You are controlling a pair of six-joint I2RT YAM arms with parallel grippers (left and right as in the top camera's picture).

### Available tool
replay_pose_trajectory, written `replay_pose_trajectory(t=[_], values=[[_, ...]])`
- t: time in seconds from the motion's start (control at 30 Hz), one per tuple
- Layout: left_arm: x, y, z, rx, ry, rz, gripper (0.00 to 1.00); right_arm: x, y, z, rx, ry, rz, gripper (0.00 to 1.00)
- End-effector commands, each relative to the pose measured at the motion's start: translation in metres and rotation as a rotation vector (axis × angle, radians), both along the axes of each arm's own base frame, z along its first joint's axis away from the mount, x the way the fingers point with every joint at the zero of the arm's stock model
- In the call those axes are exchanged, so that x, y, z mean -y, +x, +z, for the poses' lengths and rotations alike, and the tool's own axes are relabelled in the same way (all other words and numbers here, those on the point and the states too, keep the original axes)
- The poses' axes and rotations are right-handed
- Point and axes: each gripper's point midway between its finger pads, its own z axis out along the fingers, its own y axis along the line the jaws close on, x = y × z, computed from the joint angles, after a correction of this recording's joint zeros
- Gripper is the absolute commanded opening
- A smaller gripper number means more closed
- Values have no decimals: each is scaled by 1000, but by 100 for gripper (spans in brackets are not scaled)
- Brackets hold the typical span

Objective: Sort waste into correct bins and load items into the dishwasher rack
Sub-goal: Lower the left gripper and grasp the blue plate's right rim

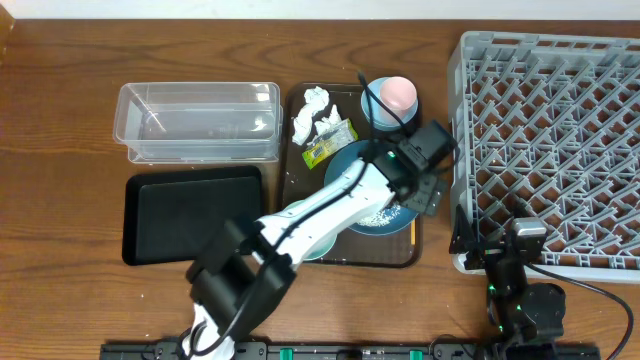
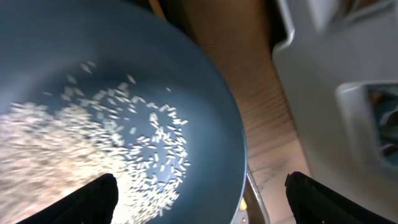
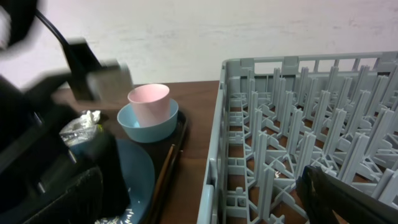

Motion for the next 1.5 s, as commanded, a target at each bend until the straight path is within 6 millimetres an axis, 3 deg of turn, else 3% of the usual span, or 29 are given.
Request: replay_pose_trajectory(t=[0.0, 0.17, 0.47, 0.67, 0.93, 1.47], values=[[1, 4, -17, 8, 48, -7, 88, -1, 0, -1, -4, 14, 3, 99], [-5, 7, -39, 8, 105, 3, 88, -1, 0, -1, -4, 14, 3, 99], [5, 6, -39, 30, 86, -11, 88, -1, 0, -1, -4, 14, 3, 99], [5, 9, -38, 138, 164, -6, 88, -1, 0, -1, -3, 14, 3, 99], [6, 3, -63, 147, 227, -23, 88, -1, 0, -1, -4, 14, 3, 99], [3, 7, -60, 148, 225, -13, 77, -1, 0, -1, -4, 14, 3, 99]])
